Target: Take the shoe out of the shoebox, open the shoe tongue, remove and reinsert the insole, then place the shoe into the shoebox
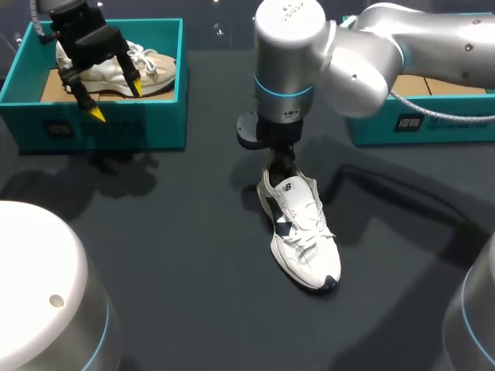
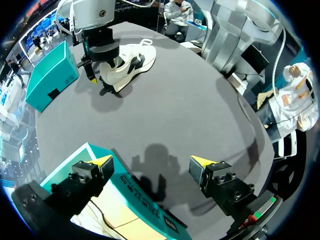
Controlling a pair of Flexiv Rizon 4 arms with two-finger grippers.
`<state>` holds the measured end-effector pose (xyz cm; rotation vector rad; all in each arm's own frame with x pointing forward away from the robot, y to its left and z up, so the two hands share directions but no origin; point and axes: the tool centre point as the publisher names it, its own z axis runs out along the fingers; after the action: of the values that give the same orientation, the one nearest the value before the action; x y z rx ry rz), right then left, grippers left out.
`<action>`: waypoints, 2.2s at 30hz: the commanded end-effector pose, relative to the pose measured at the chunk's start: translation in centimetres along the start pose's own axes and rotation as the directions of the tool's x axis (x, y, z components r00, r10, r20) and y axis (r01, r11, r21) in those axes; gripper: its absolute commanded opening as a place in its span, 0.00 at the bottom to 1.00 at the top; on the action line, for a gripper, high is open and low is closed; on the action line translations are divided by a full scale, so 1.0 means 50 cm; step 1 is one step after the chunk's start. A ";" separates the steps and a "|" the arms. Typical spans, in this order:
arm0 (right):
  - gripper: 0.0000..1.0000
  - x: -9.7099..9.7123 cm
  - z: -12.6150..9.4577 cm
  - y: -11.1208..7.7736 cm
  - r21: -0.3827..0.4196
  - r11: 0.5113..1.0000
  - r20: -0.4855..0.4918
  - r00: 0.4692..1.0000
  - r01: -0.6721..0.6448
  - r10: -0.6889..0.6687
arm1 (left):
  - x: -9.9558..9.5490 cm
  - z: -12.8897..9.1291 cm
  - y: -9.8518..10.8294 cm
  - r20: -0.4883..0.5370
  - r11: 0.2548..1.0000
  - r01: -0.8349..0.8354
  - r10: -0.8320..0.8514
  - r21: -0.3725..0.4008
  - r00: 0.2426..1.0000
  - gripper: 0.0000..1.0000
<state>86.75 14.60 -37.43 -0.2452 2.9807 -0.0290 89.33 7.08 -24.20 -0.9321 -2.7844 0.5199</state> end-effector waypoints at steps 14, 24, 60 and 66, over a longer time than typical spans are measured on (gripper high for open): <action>0.00 -0.012 -0.020 -0.004 -0.012 0.998 -0.017 0.998 -0.064 0.064 | 0.000 -0.001 0.001 -0.001 1.000 0.000 0.000 -0.002 1.000 1.00; 0.00 -0.063 -0.178 -0.063 0.016 0.991 -0.007 0.992 -0.129 0.130 | 0.000 -0.001 0.001 -0.001 1.000 0.000 0.000 -0.002 1.000 1.00; 0.00 -0.250 -0.413 -0.289 0.172 0.952 0.075 0.967 -0.255 0.245 | 0.000 -0.001 0.001 -0.001 1.000 0.000 0.000 -0.002 1.000 1.00; 0.00 -0.250 -0.413 -0.289 0.172 0.952 0.075 0.967 -0.255 0.245 | 0.000 -0.001 0.001 -0.001 1.000 0.000 0.000 -0.002 1.000 1.00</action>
<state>98.38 2.69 -14.77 0.1537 2.9120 -0.2606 89.33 7.08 -24.20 -0.9316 -2.7846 0.5198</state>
